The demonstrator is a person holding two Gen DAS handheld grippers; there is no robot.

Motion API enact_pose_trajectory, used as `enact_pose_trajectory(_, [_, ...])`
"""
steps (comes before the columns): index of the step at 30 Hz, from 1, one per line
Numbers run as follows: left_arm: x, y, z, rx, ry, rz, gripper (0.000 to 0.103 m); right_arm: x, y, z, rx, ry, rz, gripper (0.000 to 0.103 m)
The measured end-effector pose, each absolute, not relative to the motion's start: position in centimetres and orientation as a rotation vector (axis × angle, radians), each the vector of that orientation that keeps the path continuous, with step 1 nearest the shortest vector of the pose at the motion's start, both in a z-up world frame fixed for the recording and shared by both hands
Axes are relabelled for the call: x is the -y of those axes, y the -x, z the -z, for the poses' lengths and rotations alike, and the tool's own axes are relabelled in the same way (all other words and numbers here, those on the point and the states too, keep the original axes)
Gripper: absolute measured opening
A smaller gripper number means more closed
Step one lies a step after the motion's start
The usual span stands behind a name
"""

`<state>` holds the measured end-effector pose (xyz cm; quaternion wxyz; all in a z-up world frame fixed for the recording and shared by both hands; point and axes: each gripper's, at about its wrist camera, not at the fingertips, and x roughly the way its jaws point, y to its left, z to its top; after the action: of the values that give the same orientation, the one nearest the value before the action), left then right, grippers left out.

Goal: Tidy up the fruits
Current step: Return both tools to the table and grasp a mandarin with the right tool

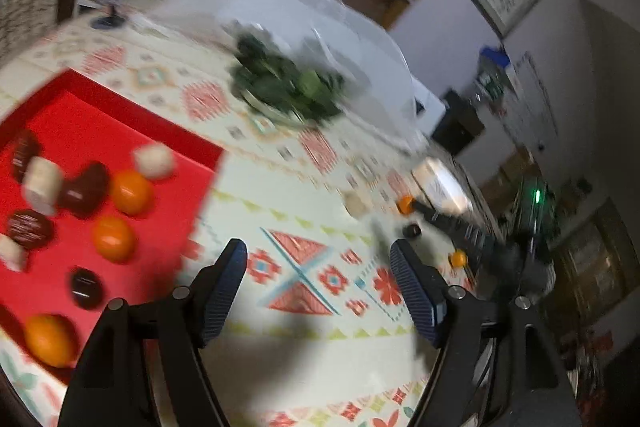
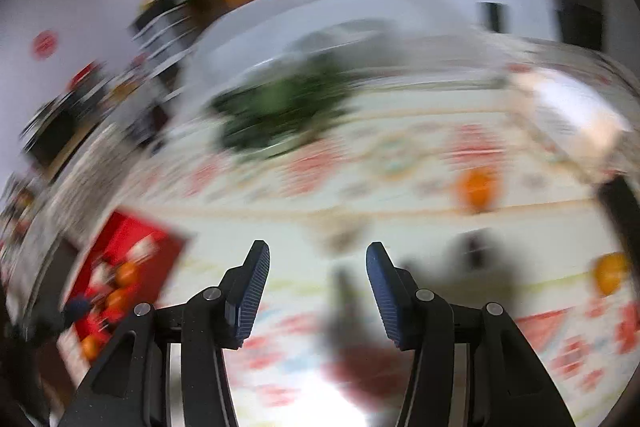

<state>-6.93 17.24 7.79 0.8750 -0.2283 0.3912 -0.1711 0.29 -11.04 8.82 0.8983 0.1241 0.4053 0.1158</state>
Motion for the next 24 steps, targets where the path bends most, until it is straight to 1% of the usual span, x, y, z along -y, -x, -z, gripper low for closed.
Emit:
enact_pose_trajectory(3, [-14.9,6.2,-6.2,-0.870,0.462,0.369,0.073,16.6,-2.4,-8.6,-0.843,-0.271,-0.120,0.055])
enact_pose_trajectory(7, [-11.9,5.4,-4.6,-0.926,0.424,0.372,0.073,19.8,-5.1,-7.7,-0.882,-0.294,-0.080,0.055])
enact_pose_trajectory(19, [-8.8,4.4,-2.6,-0.996,0.348,0.353,0.073,17.3,-9.3,-4.4,-0.963,-0.210,-0.104,0.054])
enact_pose_trajectory(20, [-8.8,4.4,-2.5,-0.997,0.346,0.351,0.073,17.1,-9.4,-4.2,-0.969,-0.209,-0.104,0.051])
enact_pose_trajectory(21, [-8.7,4.4,-2.4,-0.999,0.344,0.350,0.073,16.9,-9.5,-4.0,-0.979,-0.203,-0.105,0.044])
enact_pose_trajectory(22, [-8.7,4.4,-2.3,-1.001,0.342,0.348,0.073,16.8,-9.5,-3.9,-0.983,-0.193,-0.097,0.041])
enact_pose_trajectory(24, [-8.6,4.3,-2.1,-1.008,0.340,0.344,0.073,16.8,-9.2,-3.9,-0.975,-0.191,-0.098,0.040])
